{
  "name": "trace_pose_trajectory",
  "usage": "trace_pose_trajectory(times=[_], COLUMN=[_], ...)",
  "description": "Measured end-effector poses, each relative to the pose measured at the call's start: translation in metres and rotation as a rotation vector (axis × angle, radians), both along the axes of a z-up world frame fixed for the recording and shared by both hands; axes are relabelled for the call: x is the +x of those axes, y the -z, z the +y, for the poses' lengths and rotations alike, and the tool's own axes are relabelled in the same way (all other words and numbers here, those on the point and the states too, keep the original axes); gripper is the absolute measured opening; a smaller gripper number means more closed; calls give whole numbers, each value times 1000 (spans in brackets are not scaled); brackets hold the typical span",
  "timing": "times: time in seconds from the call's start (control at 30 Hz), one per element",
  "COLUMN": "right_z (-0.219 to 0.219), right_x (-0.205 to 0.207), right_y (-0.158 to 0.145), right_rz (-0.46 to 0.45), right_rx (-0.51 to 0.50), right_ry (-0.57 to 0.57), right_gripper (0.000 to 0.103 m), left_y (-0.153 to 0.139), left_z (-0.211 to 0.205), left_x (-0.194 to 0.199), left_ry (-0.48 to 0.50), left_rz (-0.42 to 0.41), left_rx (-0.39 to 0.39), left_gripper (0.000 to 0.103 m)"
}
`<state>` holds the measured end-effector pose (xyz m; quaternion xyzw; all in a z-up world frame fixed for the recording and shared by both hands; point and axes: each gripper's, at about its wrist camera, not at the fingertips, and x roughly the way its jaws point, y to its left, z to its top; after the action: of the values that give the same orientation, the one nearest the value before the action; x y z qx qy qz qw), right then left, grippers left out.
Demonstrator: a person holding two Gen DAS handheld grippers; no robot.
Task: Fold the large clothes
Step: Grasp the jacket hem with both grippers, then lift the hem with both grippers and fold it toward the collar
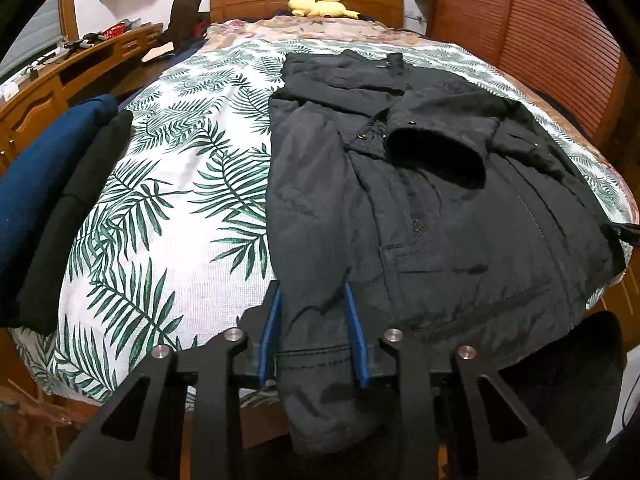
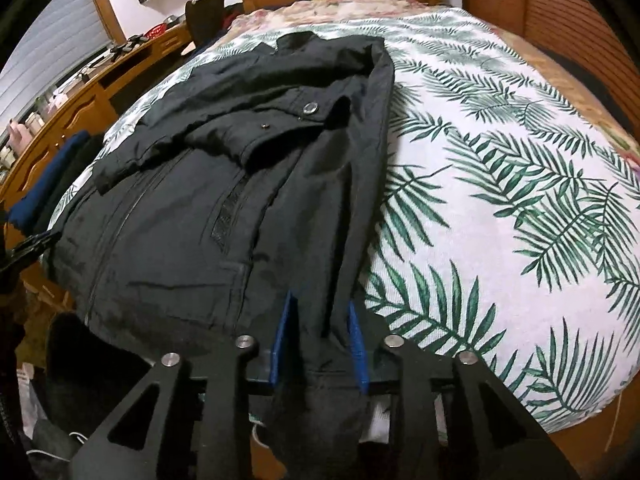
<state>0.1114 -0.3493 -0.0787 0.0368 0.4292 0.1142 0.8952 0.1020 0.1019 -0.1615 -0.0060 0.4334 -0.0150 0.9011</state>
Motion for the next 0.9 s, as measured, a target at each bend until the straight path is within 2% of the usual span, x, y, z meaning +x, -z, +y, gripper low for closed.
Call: trace_pose_trajectory(times=[0.1,0.2,0.47,0.57,0.67,0.8,0.87,0.9], right_z=[5,13,11,11,11,12,13,12], right_x=[2,3,5,5,7,11,11,11], right_y=[-1,-3,0,0,1,0,-1,-2], right_rz=[-2,-16,-10,-4,4,5,0,-7], right_rx=[-36,-69,-34,-34,-29,-29,-30,-26], right_ry=[-6,-17,19,21,20,15,13,13], right_gripper=[30,26,26,27,27,26,23,17], left_y=[-2,-3,-1,0,3,4,3,2], left_z=[-1,-3,-1,1,2,-1,-1,0], left_x=[2,1,6,7,9,11,12,12], left_ry=[-3,-5,5,3,7,4,4,7], left_rz=[7,10,23,25,20,12,19,19], left_rx=[11,19,9,-6,-27,-14,-20,-26], left_gripper=[27,27,27,32,43,44,38,20])
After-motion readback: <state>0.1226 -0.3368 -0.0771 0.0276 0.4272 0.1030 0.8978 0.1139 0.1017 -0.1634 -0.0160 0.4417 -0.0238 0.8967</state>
